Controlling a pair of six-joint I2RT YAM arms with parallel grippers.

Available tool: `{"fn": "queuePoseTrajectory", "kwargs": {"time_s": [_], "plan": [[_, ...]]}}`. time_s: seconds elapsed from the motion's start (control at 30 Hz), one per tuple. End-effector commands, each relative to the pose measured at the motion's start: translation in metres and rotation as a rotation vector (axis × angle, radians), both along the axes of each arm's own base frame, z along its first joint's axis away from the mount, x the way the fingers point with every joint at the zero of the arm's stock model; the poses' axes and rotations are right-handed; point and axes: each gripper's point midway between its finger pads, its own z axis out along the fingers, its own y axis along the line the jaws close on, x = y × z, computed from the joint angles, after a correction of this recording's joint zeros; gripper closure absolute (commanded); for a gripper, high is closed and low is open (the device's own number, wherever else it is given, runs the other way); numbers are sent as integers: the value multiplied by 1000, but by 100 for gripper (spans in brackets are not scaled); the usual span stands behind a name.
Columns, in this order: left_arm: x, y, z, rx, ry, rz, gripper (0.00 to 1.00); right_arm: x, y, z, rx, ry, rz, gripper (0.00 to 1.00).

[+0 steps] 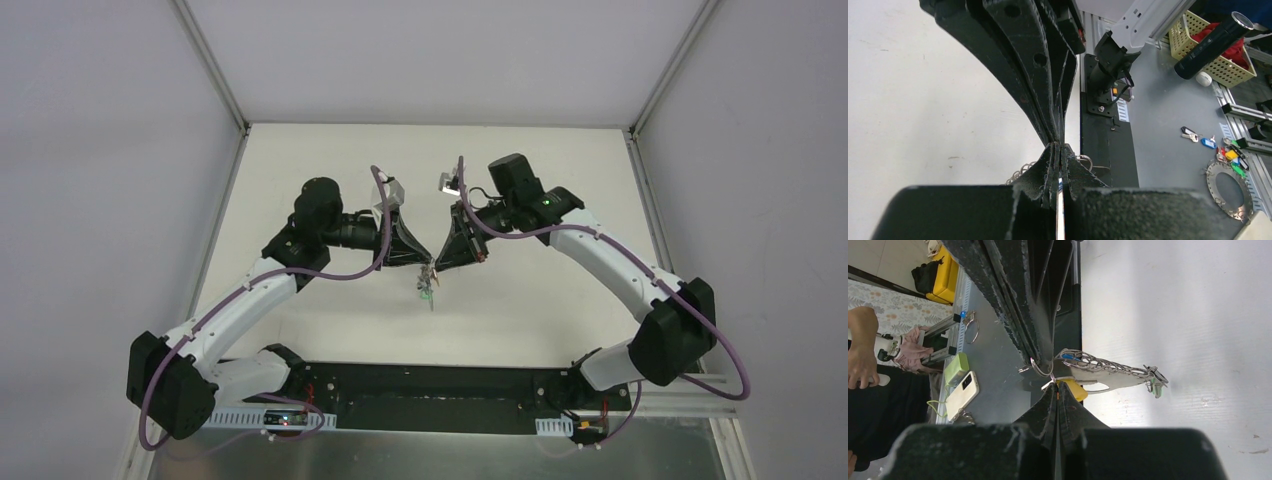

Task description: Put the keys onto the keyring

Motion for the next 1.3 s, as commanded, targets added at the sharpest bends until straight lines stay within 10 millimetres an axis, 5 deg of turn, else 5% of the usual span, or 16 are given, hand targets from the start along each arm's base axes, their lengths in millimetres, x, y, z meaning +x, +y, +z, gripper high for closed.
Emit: {"fn": "queuePoseTrajectory", "kwargs": {"time_s": [0.0, 0.33, 0.7, 1.03, 1.27], "plan": [[-17, 1, 39, -74, -135, -81, 100, 0, 8, -2, 9, -39, 28, 100], [-19, 1, 37, -72, -134, -94, 100, -2, 13, 3, 12, -35, 42, 99], [-17, -2, 46, -113, -94, -79, 100, 2, -9, 37, 86, -176, -3, 71], [-6, -8, 64, -204, -14, -21, 100, -4, -14, 62, 154, -257, -2, 69], [0, -10, 59, -203, 24, 0, 100, 2, -9, 68, 162, -258, -20, 69]]}}
